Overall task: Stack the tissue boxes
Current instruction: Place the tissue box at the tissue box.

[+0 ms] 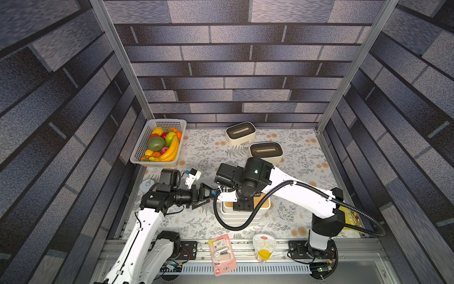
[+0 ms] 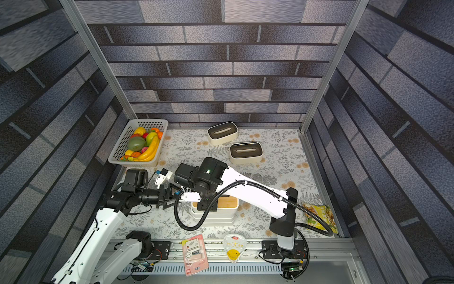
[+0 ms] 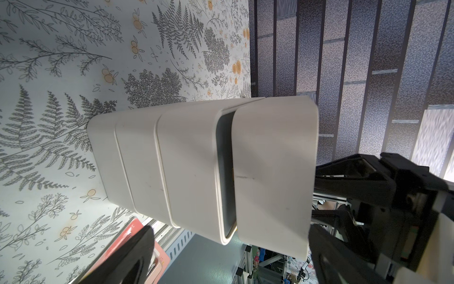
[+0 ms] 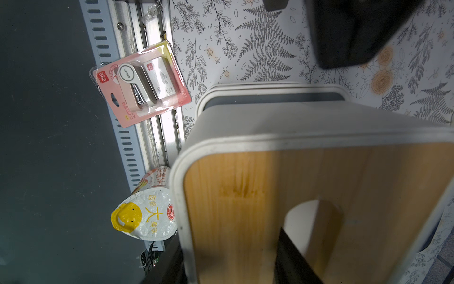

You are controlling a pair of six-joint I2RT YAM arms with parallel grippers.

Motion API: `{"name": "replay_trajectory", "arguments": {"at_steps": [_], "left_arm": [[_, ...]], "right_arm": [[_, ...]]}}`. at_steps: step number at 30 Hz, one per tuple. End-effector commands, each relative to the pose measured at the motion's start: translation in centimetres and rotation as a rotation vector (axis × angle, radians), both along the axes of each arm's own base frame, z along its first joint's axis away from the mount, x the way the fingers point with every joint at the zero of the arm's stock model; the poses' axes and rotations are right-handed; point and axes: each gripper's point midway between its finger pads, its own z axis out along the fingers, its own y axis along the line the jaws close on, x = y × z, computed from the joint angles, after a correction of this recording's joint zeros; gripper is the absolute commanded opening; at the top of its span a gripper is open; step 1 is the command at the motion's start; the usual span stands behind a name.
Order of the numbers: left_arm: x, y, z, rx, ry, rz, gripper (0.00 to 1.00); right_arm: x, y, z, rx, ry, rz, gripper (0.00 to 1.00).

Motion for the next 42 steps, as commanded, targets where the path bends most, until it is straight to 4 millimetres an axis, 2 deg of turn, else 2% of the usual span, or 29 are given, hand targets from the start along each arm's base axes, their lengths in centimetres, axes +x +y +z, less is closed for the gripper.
{"name": "replay_trajectory", "arguments": {"at_steps": [1,22,34,42], "left_arm": [[-0.35,-0.10,-0.28,-0.003,0.002,-0.007,1.00],[-0.63,-0.27,-0.29,0.002,-0.004,-0.017,1.00],[-0.82,-0.41,-0.24,0.003,-0.011,-0.026,1.00],[-1.07,-0.51,-0.07,0.004,-0.022,-0.033,1.00]], "right_arm": [[-1.55,-4.40,-0.28,-0.197,0.047,0.022,0.33],[-1.56,-4.05,-0.30,-0.198,0.032,0.038,0.40],[-1.18,-3.87,-0.30,-0.200,0.010,0.032,0.50],[-1.14,-3.74,-0.17,-0.196,0.003,0.035,0.54]]}}
